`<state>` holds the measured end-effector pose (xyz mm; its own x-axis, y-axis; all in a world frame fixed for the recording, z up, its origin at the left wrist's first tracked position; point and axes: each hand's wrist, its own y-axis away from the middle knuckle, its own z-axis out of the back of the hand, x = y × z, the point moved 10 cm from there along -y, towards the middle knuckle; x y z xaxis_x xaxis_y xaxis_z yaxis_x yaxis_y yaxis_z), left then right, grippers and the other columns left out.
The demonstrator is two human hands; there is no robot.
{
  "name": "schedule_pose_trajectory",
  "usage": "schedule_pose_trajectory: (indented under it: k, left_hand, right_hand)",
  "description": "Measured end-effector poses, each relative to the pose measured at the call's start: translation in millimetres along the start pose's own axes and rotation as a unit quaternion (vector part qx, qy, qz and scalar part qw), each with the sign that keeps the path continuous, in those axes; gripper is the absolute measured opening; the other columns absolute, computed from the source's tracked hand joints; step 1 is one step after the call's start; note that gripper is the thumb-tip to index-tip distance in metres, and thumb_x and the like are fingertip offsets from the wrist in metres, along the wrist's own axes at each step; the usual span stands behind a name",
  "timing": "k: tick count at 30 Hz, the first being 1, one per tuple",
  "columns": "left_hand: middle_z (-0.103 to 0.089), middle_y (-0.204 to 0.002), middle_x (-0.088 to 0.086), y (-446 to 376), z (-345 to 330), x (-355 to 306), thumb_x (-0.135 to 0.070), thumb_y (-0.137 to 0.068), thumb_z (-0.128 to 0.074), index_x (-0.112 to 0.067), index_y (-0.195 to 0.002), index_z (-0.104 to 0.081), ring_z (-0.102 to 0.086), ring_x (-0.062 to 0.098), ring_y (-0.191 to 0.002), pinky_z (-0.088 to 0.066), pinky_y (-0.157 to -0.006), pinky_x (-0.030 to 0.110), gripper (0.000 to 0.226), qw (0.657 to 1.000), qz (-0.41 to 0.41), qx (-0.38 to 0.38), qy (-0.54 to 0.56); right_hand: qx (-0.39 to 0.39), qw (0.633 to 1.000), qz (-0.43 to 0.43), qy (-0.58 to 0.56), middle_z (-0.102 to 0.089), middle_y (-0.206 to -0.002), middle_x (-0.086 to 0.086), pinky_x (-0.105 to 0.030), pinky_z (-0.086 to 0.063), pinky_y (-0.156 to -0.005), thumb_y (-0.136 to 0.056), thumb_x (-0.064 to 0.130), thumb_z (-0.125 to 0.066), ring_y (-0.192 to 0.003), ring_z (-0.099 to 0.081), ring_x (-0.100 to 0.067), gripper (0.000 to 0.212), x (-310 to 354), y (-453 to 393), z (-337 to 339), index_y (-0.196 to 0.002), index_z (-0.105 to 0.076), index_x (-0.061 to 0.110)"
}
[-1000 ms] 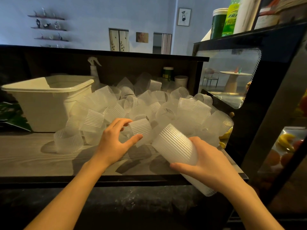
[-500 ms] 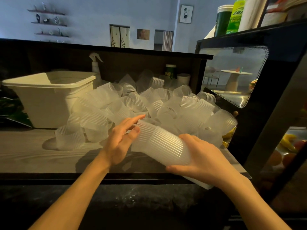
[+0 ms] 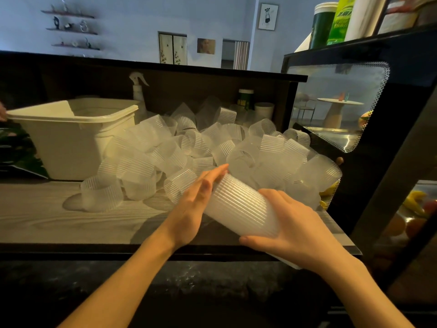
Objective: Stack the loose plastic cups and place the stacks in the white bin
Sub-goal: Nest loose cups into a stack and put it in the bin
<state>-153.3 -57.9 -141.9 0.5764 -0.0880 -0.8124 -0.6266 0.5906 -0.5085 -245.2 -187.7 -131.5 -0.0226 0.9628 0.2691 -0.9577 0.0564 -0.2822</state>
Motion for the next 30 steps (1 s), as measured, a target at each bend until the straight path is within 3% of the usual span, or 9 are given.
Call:
schedule_pose_trajectory:
  k: [2, 5, 8, 12, 16, 20, 23, 27, 30]
  left_hand:
    - [-0.057, -0.131, -0.015, -8, 19, -7, -0.071, -0.09, -0.033, -0.027, -0.139, -0.049, -0.051, 0.001, -0.124, -0.042, -0.101, 0.018, 0.068, 0.996, -0.03, -0.071, -0.051]
    - [-0.057, -0.124, -0.01, -20, 38, -14, -0.05, -0.087, -0.048, -0.022, -0.133, -0.054, -0.053, 0.002, -0.116, -0.044, -0.099, 0.023, 0.054, 0.962, -0.071, -0.126, -0.234]
    - [-0.044, -0.141, -0.003, -32, 27, -4, -0.043, -0.084, -0.056, -0.022, -0.145, -0.043, -0.04, 0.017, -0.131, -0.038, -0.109, 0.044, 0.065, 0.886, -0.087, -0.031, -0.454]
    - [-0.018, -0.161, 0.002, -36, 14, 26, -0.038, -0.084, -0.066, -0.021, -0.155, -0.019, -0.01, 0.022, -0.149, -0.011, -0.118, 0.039, 0.087, 0.782, -0.056, 0.071, -0.617]
    - [-0.026, -0.157, 0.003, -43, 11, 38, -0.036, -0.086, -0.067, -0.021, -0.154, -0.023, -0.013, 0.024, -0.148, -0.01, -0.118, 0.04, 0.082, 0.759, -0.055, 0.066, -0.645]
    - [-0.054, -0.135, 0.009, -48, 9, 33, -0.024, -0.069, -0.082, -0.012, -0.137, -0.053, -0.044, 0.031, -0.132, -0.034, -0.109, 0.047, 0.075, 0.755, -0.096, 0.037, -0.647]
    - [-0.064, -0.119, 0.01, -51, 8, 28, -0.025, -0.054, -0.092, -0.007, -0.119, -0.063, -0.058, 0.031, -0.116, -0.044, -0.101, 0.047, 0.073, 0.753, -0.128, 0.006, -0.646]
    - [-0.064, -0.117, 0.006, -50, 8, 28, -0.035, -0.046, -0.095, -0.011, -0.129, -0.052, -0.054, 0.025, -0.115, -0.045, -0.102, 0.042, 0.096, 0.738, -0.167, -0.011, -0.654]
    - [-0.061, -0.12, 0.006, -53, 6, 28, -0.029, -0.044, -0.092, -0.019, -0.139, -0.036, -0.046, 0.024, -0.112, -0.033, -0.099, 0.037, 0.111, 0.714, -0.178, -0.001, -0.677]
  right_hand:
    - [-0.014, 1.0, -0.01, -0.005, -0.045, -0.119, 0.022, -0.03, -0.048, -0.086, -0.062, 0.083, -0.056, -0.103, -0.051, -0.003, 0.086, -5, 4, 6, -0.133, -0.031, 0.041]
    - [-0.031, 0.999, -0.036, -0.012, -0.047, -0.117, 0.021, -0.032, -0.051, -0.085, -0.061, 0.083, -0.054, -0.102, -0.052, -0.004, 0.086, -19, 10, 14, -0.132, -0.033, 0.039]
    - [-0.043, 0.997, -0.056, -0.022, -0.048, -0.118, 0.019, -0.033, -0.051, -0.086, -0.061, 0.083, -0.054, -0.102, -0.052, -0.004, 0.088, -30, 15, 19, -0.133, -0.035, 0.037]
    - [-0.04, 0.997, -0.062, -0.019, -0.046, -0.118, 0.019, -0.028, -0.049, -0.085, -0.064, 0.08, -0.057, -0.102, -0.049, -0.002, 0.087, -32, 17, 19, -0.135, -0.034, 0.035]
    - [-0.037, 0.997, -0.066, -0.018, -0.046, -0.12, 0.019, -0.026, -0.048, -0.086, -0.066, 0.079, -0.059, -0.103, -0.049, -0.002, 0.087, -31, 16, 17, -0.136, -0.033, 0.035]
    - [-0.035, 0.997, -0.069, -0.026, -0.047, -0.121, 0.019, -0.024, -0.048, -0.085, -0.066, 0.078, -0.06, -0.104, -0.049, -0.002, 0.087, -33, 15, 16, -0.136, -0.034, 0.035]
    - [-0.032, 0.997, -0.07, -0.026, -0.047, -0.122, 0.018, -0.023, -0.047, -0.084, -0.066, 0.078, -0.059, -0.104, -0.049, -0.002, 0.086, -33, 14, 16, -0.136, -0.034, 0.035]
    - [-0.028, 0.997, -0.071, -0.023, -0.048, -0.123, 0.018, -0.024, -0.048, -0.085, -0.067, 0.078, -0.06, -0.104, -0.049, -0.002, 0.086, -34, 13, 15, -0.136, -0.034, 0.035]
    - [-0.022, 0.997, -0.07, -0.02, -0.048, -0.123, 0.018, -0.026, -0.049, -0.086, -0.066, 0.078, -0.059, -0.105, -0.049, -0.002, 0.086, -34, 12, 14, -0.136, -0.034, 0.034]
